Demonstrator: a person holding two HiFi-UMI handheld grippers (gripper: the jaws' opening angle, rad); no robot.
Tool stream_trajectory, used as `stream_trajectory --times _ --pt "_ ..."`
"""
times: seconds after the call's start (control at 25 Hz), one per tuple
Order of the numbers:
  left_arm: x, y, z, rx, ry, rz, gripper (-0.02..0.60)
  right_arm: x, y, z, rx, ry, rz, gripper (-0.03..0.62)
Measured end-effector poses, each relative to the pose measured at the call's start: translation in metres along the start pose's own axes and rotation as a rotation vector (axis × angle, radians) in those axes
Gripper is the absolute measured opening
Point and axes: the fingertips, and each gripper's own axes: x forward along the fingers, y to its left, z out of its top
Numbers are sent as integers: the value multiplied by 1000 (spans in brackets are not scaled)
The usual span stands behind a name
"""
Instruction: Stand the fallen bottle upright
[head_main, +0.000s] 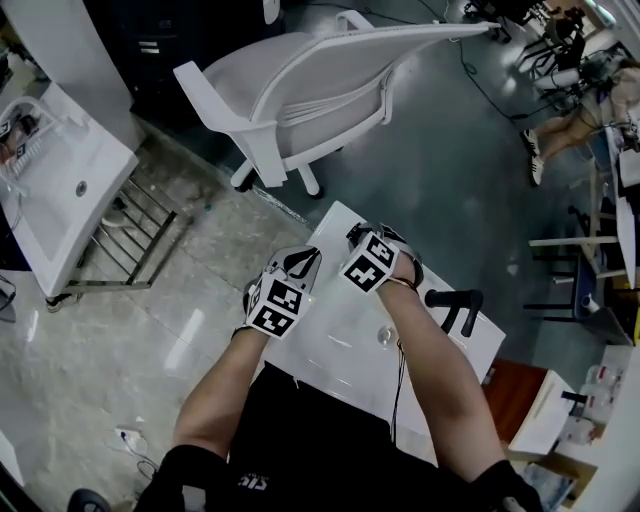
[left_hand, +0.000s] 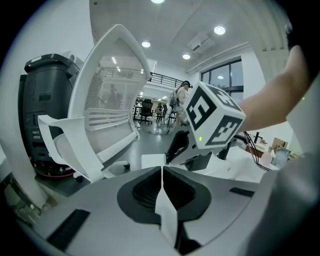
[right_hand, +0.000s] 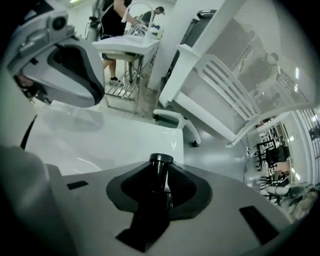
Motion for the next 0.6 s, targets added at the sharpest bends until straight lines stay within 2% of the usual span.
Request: stream_trajectory --times 0.08,0.32,0.36,0.4,0.6 --pt "4 1 -6 -17 17 -10 20 -4 -4 -1 64 -58 10 104" --pt "24 -11 -8 -14 52 -70 20 -16 -10 -5 146 -177 2 95" --pt "28 -12 -7 -11 56 -80 20 -20 -11 -3 175 -205 0 27" --pt "32 -13 -5 -10 59 -88 20 -23 -13 -2 201 -227 -3 11" --pt "53 -14 0 -37 68 -114 28 -27 -10 -10 237 -242 19 12"
